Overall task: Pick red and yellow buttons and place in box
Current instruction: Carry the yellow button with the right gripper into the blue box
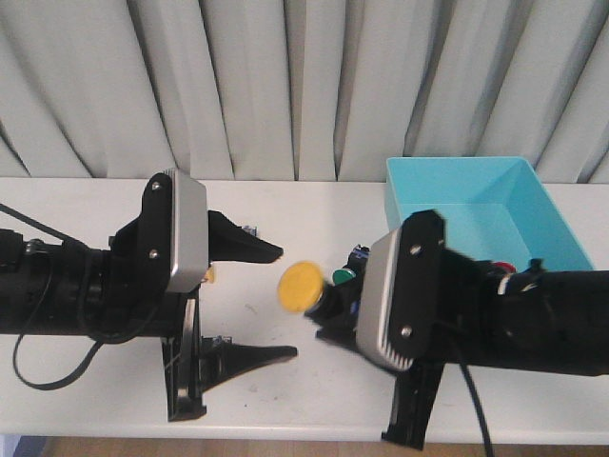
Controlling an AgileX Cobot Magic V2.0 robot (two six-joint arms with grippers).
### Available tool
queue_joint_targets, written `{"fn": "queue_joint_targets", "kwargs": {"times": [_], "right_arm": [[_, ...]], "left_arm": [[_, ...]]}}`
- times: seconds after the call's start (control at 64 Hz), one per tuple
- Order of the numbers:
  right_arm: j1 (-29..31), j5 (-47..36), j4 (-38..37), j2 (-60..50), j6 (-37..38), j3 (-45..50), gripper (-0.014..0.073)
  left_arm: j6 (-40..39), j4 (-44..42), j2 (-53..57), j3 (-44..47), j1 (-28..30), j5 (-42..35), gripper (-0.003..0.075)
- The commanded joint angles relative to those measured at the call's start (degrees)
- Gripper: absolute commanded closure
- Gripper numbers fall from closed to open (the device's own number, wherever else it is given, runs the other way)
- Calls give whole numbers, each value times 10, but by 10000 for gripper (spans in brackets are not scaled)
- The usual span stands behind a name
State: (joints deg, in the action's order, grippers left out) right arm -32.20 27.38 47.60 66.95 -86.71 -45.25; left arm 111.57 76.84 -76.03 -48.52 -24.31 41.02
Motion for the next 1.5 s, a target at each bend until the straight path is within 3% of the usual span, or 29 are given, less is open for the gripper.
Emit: {"fn": "queue_joint_targets", "kwargs": {"times": [0.0, 0.109, 0.156, 0.25, 0.375, 0.531, 0.969, 1.312, 1.484], "right_arm": [[1, -59, -71, -31, 116, -20, 370], [19, -57, -221, -34, 288, -25, 368], [41, -40, -283, -30, 401, -32, 368], [116, 14, -397, -15, 590, -62, 366], [222, 98, -476, 37, 736, -129, 364], [270, 196, -471, 149, 744, -226, 361], [309, 296, -454, 468, 797, -471, 349], [299, 302, -448, 545, 780, -503, 337], [299, 302, -444, 546, 780, -503, 256]], "left_arm": [[-38, -13, 14, -17, -2, -47, 106], [-64, -53, 14, -17, -2, -98, 124], [-74, -61, 14, -17, -2, -115, 132], [-84, -66, 14, -17, -2, -142, 141], [-84, -66, 14, -17, -2, -160, 141], [-84, -65, 14, -17, -2, -161, 141], [-97, -65, 14, -17, -2, -159, 141], [-97, -65, 14, -17, -2, -159, 141], [-97, -65, 14, -17, -2, -159, 141]]}}
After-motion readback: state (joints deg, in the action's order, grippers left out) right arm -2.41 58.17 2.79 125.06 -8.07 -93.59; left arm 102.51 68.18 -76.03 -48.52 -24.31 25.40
